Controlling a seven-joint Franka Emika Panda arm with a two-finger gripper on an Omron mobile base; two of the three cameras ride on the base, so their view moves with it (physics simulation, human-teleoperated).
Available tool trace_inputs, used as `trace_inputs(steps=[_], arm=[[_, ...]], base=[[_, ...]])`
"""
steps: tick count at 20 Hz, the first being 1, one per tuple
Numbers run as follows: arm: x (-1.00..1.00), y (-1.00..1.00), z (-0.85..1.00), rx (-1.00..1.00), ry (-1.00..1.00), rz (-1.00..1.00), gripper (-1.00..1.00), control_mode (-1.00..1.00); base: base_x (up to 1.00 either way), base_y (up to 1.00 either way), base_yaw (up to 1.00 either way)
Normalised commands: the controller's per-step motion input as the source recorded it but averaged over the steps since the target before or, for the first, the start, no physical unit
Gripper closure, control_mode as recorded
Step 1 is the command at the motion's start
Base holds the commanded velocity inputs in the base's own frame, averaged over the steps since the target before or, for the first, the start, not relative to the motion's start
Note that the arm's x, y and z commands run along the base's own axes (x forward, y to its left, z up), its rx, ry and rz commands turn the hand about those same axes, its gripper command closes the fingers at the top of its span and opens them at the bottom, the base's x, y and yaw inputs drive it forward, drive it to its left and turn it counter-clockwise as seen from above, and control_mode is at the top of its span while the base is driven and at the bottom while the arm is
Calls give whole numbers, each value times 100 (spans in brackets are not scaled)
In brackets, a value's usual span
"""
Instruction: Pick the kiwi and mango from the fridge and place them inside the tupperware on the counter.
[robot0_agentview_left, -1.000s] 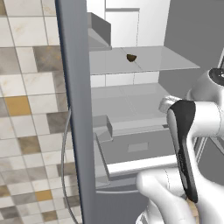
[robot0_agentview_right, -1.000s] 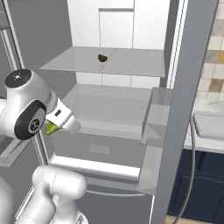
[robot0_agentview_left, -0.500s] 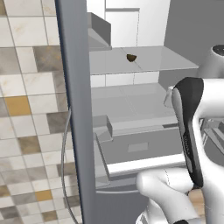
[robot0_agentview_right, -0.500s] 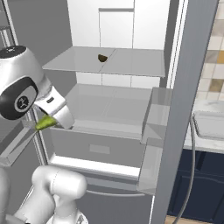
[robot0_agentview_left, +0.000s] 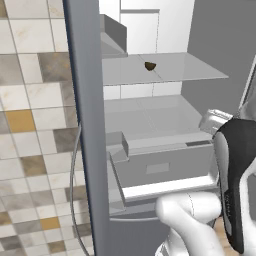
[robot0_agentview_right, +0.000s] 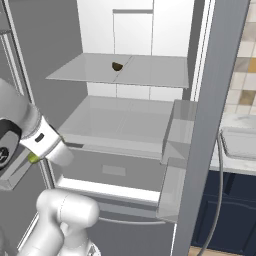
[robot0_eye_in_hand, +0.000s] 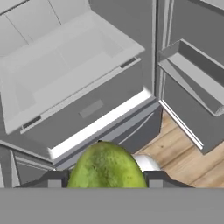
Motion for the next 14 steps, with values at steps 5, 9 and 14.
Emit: trace_inputs(steps=[5,9,14], arm=[[-22,0,0,0,-3,0,100,100],[0,0,0,0,0,0,100,100],[0,0,0,0,0,0,100,100]], base=[[-41,1,0],[-68,15,-4],[-51,31,-28]])
